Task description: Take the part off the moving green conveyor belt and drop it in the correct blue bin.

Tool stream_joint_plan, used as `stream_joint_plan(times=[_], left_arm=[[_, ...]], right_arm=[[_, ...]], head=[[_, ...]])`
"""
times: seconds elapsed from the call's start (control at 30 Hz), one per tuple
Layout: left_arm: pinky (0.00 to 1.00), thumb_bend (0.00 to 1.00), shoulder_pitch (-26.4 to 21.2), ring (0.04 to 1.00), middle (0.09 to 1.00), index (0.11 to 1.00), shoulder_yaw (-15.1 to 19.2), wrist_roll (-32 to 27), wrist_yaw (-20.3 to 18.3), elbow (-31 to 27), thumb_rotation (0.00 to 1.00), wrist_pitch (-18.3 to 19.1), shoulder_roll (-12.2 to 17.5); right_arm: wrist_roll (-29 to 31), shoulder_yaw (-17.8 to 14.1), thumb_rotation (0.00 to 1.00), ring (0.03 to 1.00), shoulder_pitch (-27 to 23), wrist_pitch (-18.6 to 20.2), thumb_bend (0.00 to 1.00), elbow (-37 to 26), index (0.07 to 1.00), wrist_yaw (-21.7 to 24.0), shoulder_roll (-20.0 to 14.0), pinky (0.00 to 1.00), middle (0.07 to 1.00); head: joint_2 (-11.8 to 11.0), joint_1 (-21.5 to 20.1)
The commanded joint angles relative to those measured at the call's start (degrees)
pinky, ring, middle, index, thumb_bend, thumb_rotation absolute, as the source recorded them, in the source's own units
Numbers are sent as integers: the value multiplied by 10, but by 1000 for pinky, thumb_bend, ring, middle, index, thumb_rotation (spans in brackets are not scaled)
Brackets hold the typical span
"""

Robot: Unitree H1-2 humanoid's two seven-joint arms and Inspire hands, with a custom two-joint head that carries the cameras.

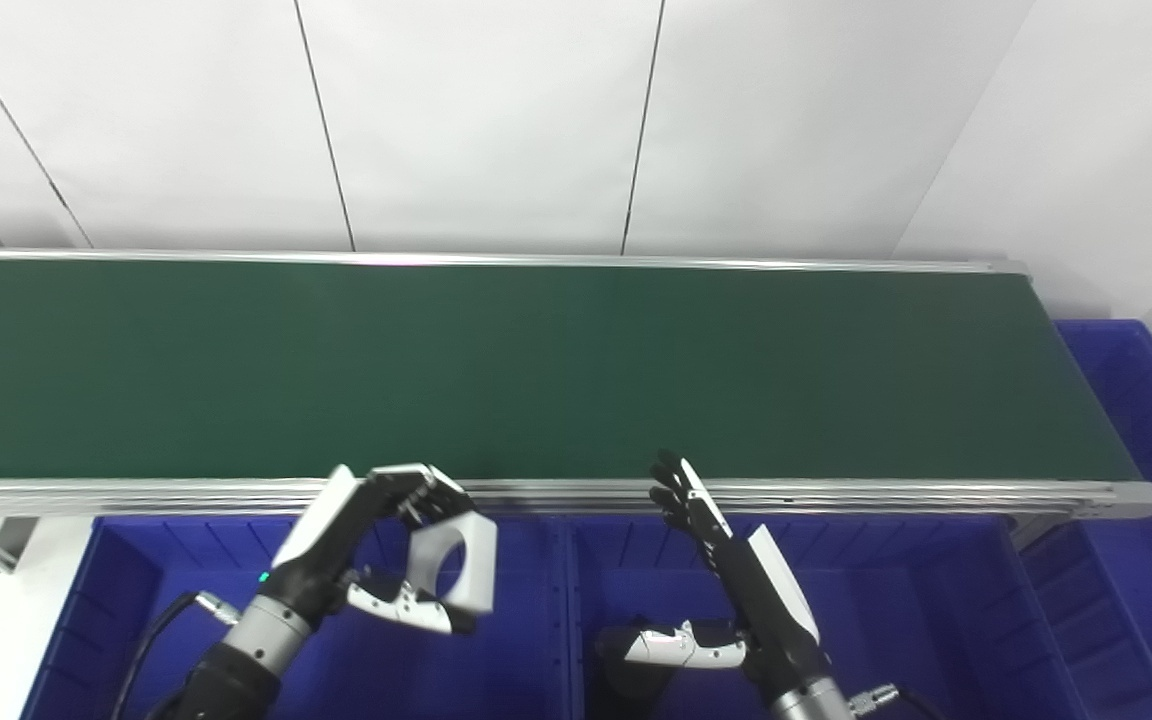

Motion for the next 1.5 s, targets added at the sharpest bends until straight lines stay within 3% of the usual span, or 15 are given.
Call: stream_joint_plan(times=[0.0,0.13,0.53,0.57,0.6,0.67,0.7,0.77,0.83,0.9,0.97,1.03,1.2,1.3,1.47], left_arm=[[403,498,-15,411,488,523,-3,11,-8,-26,0,4,9],[423,499,-17,423,500,510,-11,29,-16,-26,0,18,13],[484,497,-29,419,522,523,-50,141,-67,-51,0,156,27],[508,509,-31,539,507,509,-54,148,-75,-54,0,169,29],[554,510,-33,642,679,501,-58,152,-85,-57,34,181,31],[571,510,-37,670,721,499,-66,164,-105,-63,42,201,36],[628,582,-41,723,769,651,-74,171,-123,-68,34,216,40],[739,642,-50,831,858,822,-90,181,-163,-74,82,244,50],[781,661,-58,887,910,886,-105,189,-196,-79,162,270,59],[897,772,-64,979,991,972,-117,197,-224,-87,368,289,68],[931,803,-66,992,997,986,-122,196,-239,-96,414,299,74],[986,902,-63,999,1000,998,-116,175,-247,-105,508,299,76],[953,990,-41,1000,1000,1000,-68,69,-245,-121,538,284,69],[890,963,-7,1000,1000,987,-16,-30,-202,-116,468,204,45],[938,958,43,997,1000,983,29,-123,-145,-105,478,103,4]], right_arm=[[-5,0,355,910,0,8,929,-22,993,-8,7,890,952],[-9,0,346,908,3,18,920,-27,989,-9,11,886,950],[-10,2,342,915,4,22,919,-30,990,-10,14,886,952],[-9,2,342,916,5,22,919,-31,991,-10,14,885,954],[-8,2,342,916,5,23,921,-31,992,-10,14,883,954],[-7,2,342,916,5,24,922,-32,991,-9,14,883,954],[-8,2,344,917,5,24,923,-33,993,-9,13,888,955],[-9,2,350,916,6,23,925,-34,992,-9,12,890,953],[-9,1,349,916,7,25,928,-35,991,-9,13,893,952],[-10,1,349,914,8,24,932,-35,989,-10,13,889,951],[-11,2,350,913,9,23,933,-34,988,-11,13,888,950],[-7,1,347,915,10,25,933,-36,989,-9,13,890,951],[9,-3,342,923,16,28,937,-47,992,0,4,909,957],[28,-7,338,929,18,44,943,-62,999,14,-7,919,960],[41,-9,332,934,20,76,968,-80,994,34,-25,922,959]], head=[[1,0],[0,1],[-2,3],[-2,3],[-1,3],[-2,5],[-2,5],[-3,6],[-5,7],[-7,7],[-9,6],[-10,5],[-16,7],[-19,7],[-30,11]])
